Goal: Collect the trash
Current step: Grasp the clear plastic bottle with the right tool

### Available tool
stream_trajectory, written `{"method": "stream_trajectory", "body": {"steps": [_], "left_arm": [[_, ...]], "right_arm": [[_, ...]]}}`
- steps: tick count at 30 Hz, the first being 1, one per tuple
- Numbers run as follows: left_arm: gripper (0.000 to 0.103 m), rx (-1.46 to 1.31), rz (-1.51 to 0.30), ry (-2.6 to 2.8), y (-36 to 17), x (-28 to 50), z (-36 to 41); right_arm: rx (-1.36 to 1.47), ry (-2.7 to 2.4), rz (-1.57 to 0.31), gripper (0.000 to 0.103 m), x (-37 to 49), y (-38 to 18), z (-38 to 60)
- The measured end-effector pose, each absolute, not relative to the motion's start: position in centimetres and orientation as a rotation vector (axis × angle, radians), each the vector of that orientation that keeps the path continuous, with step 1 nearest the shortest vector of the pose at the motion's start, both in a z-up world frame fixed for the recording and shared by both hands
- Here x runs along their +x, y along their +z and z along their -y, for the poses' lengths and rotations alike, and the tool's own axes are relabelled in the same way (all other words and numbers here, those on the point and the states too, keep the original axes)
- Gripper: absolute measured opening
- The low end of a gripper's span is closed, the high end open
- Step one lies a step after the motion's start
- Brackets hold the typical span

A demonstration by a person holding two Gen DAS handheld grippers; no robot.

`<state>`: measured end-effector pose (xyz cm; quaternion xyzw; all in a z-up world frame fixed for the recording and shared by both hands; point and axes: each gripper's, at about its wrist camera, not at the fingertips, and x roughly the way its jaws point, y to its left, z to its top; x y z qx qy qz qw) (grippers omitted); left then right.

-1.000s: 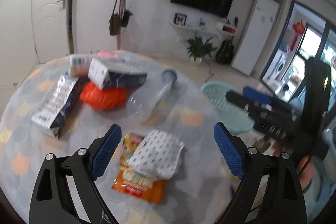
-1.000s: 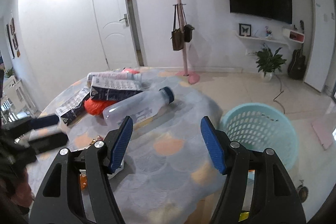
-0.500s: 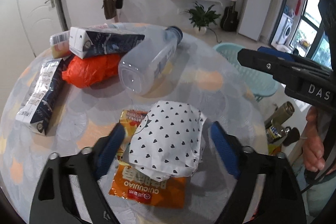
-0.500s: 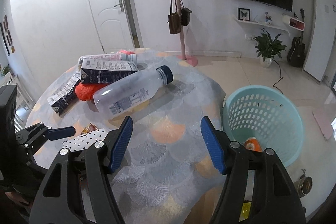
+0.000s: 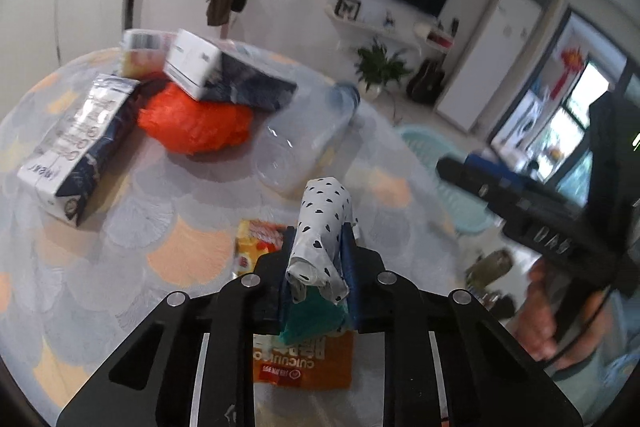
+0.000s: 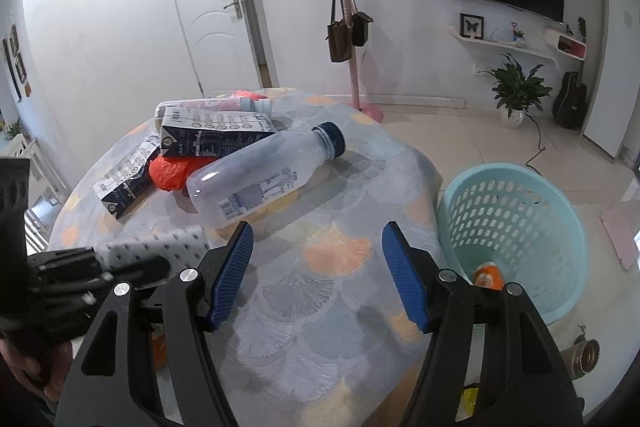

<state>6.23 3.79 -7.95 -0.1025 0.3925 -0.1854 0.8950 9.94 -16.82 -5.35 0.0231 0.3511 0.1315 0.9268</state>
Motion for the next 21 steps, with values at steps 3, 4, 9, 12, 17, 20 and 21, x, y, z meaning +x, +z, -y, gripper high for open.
{"method": "stream_trajectory", "body": {"steps": [3,4,9,12,17,20,21], "left_arm": [[0.020,-0.260,-0.769,-0.364,-7.2,5.6,-5.3],[0.020,-0.272,-0.752,-0.355,-7.0,5.3,-5.6],[0.020,-0.304,-0.696,-0.252,-7.0,4.5,-7.9],[0.020,-0.304,-0.651,-0.202,-7.3,3.9,-8.7],[0.020,-0.308,-0.634,-0.148,-8.0,3.3,-10.0],[0.020,-0.327,-0.620,-0.150,-7.9,3.4,-10.4],[0.020,-0.330,-0.615,-0.152,-7.9,3.3,-10.5]], "right_arm": [[0.037,0.285,-0.715,0.063,10.3,-5.2,16.0],[0.035,0.294,-0.713,0.063,10.4,-5.1,15.6],[0.031,0.355,-0.711,0.063,11.5,-5.4,13.1],[0.026,0.381,-0.727,0.063,12.7,-5.9,11.1],[0.051,0.374,-0.786,0.064,14.4,-7.1,8.3],[0.123,0.341,-0.805,0.070,15.4,-7.2,8.1],[0.141,0.332,-0.808,0.072,15.8,-7.2,8.0]]}}
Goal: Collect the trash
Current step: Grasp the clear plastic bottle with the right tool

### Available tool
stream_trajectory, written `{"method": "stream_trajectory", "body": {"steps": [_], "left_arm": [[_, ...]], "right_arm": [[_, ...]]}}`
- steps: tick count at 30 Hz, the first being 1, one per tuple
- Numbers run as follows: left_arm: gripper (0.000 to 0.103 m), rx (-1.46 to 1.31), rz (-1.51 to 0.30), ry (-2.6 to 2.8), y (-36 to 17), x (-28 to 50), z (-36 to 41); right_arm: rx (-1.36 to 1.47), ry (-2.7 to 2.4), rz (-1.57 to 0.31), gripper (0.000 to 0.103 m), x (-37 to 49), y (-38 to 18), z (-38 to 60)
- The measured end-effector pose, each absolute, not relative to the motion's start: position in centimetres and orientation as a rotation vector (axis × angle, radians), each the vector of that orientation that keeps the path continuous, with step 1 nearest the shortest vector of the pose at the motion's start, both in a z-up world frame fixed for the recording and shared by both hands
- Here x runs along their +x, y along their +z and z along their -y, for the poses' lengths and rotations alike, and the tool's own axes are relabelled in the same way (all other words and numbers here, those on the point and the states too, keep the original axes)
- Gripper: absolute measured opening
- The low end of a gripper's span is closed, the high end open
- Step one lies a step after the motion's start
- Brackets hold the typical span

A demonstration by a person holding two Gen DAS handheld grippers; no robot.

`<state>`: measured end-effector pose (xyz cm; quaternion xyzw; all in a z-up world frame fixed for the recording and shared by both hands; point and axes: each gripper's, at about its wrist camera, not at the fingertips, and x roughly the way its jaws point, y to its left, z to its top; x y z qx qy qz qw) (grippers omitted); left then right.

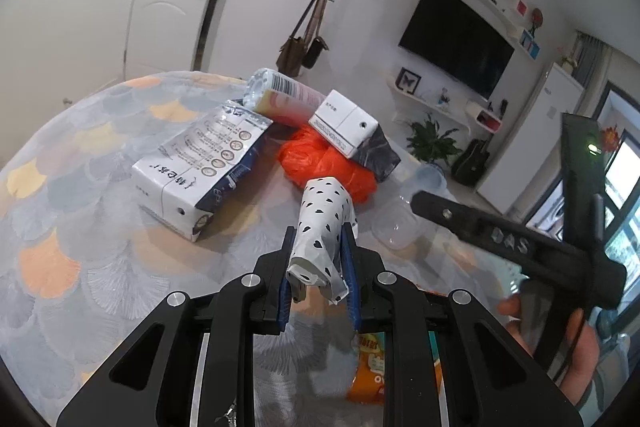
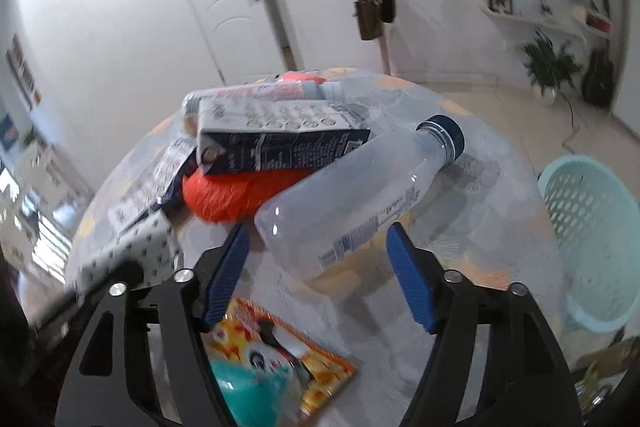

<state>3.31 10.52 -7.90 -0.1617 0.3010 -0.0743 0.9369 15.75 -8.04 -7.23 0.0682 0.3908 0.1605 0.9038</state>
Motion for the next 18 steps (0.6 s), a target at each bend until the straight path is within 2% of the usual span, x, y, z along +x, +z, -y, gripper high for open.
{"method": "stream_trajectory", "body": {"steps": [6,12,18], "left_arm": [[0.020,-0.342,-0.611,-0.170,-8.0,3.0,-10.6],[0.020,-0.364,-0.609,-0.187,-8.3,3.4,-11.2],[0.020,-0.359,-0.608,-0.187,-8.3,3.6,-11.1]], "right_arm": [[0.187,0.253,-0.868,0.078,17.8,-8.2,6.6],[0.235,0.231,-0.926,0.078,18.8,-9.3,7.8],[0.240,0.163,-0.894,0.078,17.1,-8.2,12.8]]}}
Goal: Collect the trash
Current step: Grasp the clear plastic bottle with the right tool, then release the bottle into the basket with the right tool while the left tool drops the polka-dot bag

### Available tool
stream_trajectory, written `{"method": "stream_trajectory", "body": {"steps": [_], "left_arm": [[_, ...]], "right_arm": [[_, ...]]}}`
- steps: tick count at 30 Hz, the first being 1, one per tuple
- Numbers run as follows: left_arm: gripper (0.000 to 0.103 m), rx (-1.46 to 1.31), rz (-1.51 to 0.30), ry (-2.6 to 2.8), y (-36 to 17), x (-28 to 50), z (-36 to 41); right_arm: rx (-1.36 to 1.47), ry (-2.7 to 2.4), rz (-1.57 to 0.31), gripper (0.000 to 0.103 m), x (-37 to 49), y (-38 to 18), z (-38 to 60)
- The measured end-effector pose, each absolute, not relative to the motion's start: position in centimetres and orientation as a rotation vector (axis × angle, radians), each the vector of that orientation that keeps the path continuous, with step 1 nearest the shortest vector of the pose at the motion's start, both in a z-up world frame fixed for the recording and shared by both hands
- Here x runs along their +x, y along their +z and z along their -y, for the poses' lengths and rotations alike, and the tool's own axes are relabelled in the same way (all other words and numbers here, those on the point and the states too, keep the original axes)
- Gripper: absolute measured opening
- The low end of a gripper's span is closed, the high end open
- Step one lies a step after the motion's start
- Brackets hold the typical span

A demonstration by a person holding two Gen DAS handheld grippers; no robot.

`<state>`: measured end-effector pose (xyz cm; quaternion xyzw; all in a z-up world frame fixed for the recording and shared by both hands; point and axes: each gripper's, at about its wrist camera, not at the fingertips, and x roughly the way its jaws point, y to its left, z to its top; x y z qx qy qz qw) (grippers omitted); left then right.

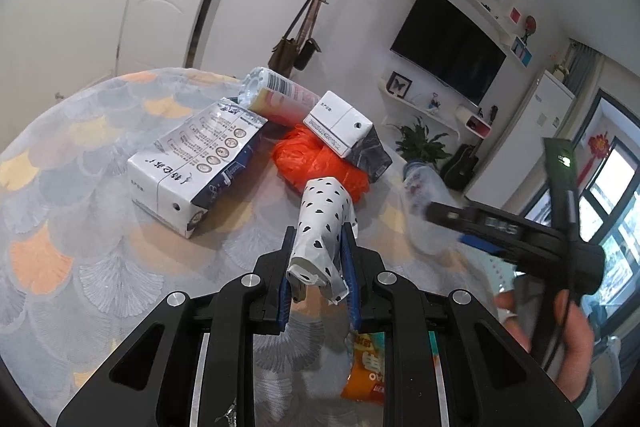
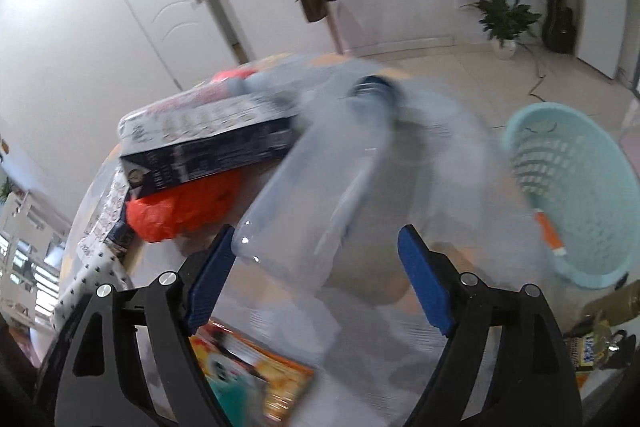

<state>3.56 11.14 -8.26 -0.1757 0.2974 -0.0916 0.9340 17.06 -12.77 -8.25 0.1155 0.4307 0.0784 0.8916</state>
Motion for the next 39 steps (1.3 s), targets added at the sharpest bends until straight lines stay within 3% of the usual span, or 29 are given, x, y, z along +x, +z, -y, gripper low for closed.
{"method": "stream_trajectory", "body": {"steps": [7,20,22,24,26,39], "left_arm": [[0.020,-0.363,-0.618,-0.178,-8.3,3.9,-11.2],[0.020,-0.332,-0.632,-0.154,-8.2,4.2,-10.7],[0.020,-0.315,-0.634,-0.143,-8.0,4.2,-10.3],[0.020,-0.311,-0.636,-0.143,-7.7,4.0,-9.8],[0.020,-0.305,-0.626,-0.155,-7.0,3.8,-9.2],[0.020,-0.261,-0.514,-0.292,-0.4,3.7,-2.3]], "right_arm": [[0.280,0.161,-0.898,0.078,17.4,-7.7,16.4],[0.121,0.255,-0.945,0.078,22.0,-9.7,12.7],[0.114,0.258,-0.935,0.073,22.2,-9.8,12.8],[0.105,0.274,-0.940,0.052,22.4,-9.8,12.9],[0.093,0.300,-0.947,0.047,22.4,-9.9,12.9],[0.138,0.345,-0.768,0.044,18.8,-4.9,17.8]]}}
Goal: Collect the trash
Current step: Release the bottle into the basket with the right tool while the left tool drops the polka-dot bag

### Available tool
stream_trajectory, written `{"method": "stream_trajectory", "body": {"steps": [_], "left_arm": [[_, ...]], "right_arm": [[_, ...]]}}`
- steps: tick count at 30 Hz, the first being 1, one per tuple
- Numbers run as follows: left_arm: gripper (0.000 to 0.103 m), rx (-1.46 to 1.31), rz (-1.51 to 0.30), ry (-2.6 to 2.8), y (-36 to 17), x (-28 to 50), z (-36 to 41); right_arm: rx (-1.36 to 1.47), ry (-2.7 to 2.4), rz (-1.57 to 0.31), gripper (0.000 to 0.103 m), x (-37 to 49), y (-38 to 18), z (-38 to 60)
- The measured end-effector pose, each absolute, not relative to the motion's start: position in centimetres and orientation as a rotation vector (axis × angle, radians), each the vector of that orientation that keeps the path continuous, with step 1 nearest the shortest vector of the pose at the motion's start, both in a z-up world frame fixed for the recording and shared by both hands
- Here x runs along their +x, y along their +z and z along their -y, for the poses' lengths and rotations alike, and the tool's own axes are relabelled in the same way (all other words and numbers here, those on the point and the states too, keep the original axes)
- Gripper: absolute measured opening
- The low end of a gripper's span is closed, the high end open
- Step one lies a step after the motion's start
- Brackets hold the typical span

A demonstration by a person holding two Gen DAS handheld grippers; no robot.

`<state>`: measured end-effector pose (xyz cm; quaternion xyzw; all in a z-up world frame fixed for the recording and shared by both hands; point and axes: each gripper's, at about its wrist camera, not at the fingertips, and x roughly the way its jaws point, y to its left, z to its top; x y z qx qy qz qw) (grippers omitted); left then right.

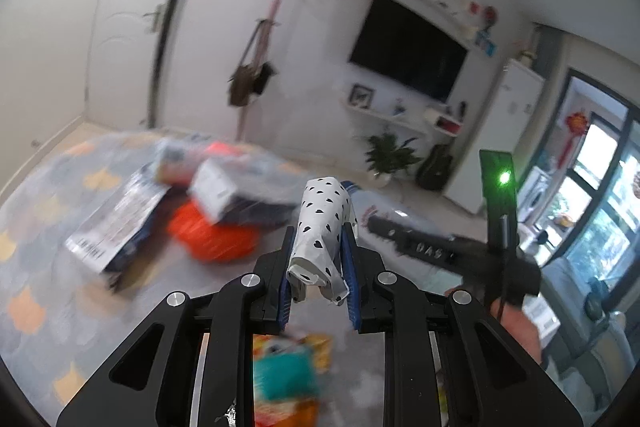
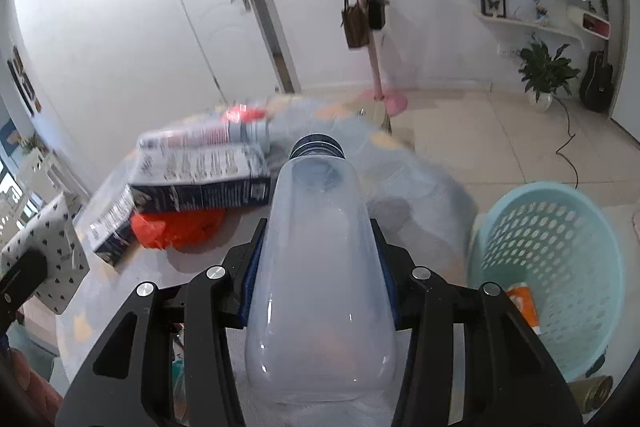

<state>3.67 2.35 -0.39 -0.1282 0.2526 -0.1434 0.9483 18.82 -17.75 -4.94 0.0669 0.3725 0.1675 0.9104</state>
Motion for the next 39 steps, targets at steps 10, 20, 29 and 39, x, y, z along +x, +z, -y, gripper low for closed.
{"method": "stream_trajectory", "body": {"steps": [10,20,29,39], "left_arm": [[0.020,-0.156,-0.457,-0.443,4.2,4.6,7.7],[0.020,-0.139,-0.599,-0.543,0.5,12.1,17.3],[0.020,-0.156,-0.787,-0.547,-6.9,17.1,21.6],[0.048,-0.149,-0.855,-0.563,-10.1,18.8,22.1]], "right_arm": [[0.229,0.217,-0.603,0.044,15.8,0.8,28.1],[0.379,-0.007,-0.660,0.044,16.0,-2.7,39.4],[0.562,-0.072,-0.827,0.044,18.0,-10.7,44.2],[0.624,-0.103,-0.931,0.046,18.8,-14.9,45.1]]}}
